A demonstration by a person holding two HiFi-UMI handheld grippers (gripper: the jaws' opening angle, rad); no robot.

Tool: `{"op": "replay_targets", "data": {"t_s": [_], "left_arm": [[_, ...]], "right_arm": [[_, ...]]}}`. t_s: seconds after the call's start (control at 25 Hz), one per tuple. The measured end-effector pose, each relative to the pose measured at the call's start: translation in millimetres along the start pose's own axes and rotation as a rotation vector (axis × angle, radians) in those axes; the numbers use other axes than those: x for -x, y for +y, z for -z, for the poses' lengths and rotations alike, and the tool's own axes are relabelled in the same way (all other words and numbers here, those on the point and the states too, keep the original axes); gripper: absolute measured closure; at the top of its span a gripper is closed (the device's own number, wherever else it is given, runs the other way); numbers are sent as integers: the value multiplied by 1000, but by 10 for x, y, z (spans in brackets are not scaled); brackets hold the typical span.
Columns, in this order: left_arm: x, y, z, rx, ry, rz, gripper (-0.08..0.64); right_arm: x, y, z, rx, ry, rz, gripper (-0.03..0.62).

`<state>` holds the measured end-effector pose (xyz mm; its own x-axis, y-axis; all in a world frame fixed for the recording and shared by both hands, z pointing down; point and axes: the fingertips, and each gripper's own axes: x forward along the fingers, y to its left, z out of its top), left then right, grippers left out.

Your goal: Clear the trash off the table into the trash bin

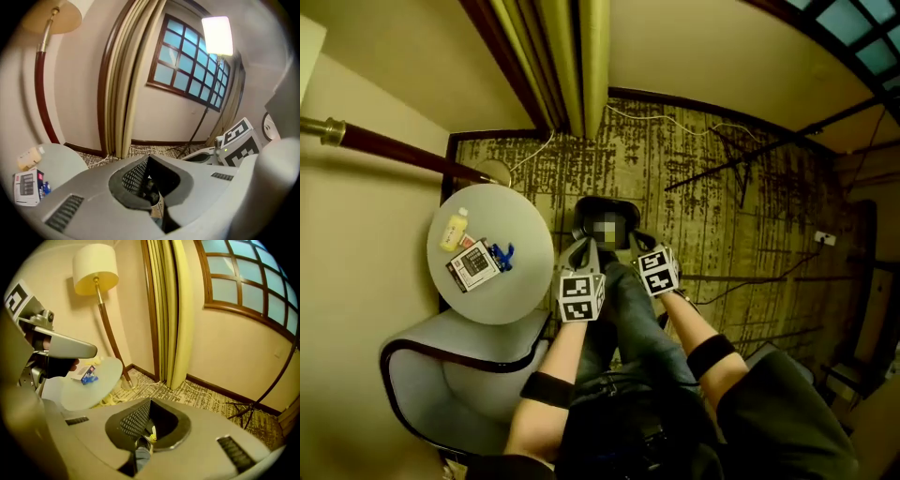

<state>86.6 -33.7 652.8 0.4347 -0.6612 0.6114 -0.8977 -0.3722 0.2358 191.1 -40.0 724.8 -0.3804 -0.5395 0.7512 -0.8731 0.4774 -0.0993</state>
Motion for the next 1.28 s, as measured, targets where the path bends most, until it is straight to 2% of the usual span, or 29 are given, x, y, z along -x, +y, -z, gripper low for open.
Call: {"op": "replay_targets", "data": {"t_s": [0.16, 0.32, 0.56, 0.72, 0.92, 1.16, 1.28], "left_arm": [[681, 242, -359, 31, -75, -88, 560], [1323, 619, -626, 89, -145, -195, 560], [2283, 1241, -508, 173, -210, -410, 560], [2872, 1565, -331, 269, -240, -542, 560], [3401, 1856, -34, 343, -265, -687, 560], [3827, 1985, 168, 433, -305, -778, 560], [3893, 2001, 275, 462, -302, -792, 560]], "right_arm": [[391, 392, -554, 38, -52, -46, 592], [455, 877, -1048, 166, -97, -137, 592], [577, 1966, -1627, 337, -143, -329, 592], [629, 2716, -1814, 451, -147, -469, 592], [692, 3434, -1813, 598, -131, -622, 592], [778, 3810, -1770, 655, -115, -706, 592], [781, 3865, -1769, 668, -109, -726, 592]]}}
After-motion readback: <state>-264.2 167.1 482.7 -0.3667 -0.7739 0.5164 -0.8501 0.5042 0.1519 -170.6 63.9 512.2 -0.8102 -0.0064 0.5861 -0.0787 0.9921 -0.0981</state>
